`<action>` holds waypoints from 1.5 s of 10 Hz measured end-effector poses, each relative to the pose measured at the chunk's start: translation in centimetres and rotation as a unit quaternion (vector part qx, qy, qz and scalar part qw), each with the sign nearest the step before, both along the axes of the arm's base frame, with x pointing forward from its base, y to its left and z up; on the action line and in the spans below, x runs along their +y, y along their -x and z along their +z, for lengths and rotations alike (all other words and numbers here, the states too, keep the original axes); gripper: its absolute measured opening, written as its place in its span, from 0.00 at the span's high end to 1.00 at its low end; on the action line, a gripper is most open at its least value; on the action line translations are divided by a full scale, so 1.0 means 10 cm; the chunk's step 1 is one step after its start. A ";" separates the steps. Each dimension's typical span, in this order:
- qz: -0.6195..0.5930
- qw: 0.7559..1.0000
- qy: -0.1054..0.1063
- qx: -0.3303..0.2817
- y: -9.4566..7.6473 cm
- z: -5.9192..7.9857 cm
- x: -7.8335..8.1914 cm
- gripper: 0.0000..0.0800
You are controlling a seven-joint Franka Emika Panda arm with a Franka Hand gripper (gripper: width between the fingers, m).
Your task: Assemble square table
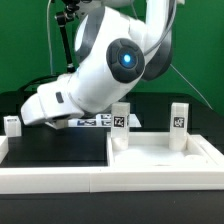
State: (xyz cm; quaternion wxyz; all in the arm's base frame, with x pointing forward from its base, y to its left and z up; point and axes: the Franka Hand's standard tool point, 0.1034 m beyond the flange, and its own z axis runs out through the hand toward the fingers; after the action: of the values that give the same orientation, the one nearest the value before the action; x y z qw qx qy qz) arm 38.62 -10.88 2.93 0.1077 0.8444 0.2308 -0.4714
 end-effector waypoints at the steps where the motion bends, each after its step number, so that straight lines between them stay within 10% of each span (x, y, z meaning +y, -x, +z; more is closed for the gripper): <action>1: -0.004 1.000 0.000 -0.001 -0.14 0.16 0.02 0.64; 4: -0.023 1.000 0.013 0.001 -0.39 0.52 -0.02 0.64; 15: 0.002 0.967 -0.084 -0.239 -0.89 0.75 -0.15 0.64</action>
Offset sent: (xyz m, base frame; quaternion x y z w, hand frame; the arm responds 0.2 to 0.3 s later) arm 0.0292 -0.0044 0.0577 0.0230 0.0015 0.0284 0.9993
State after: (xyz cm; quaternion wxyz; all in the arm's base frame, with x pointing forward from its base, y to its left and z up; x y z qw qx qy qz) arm 47.49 -12.36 10.38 0.0892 0.9381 0.2385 -0.2348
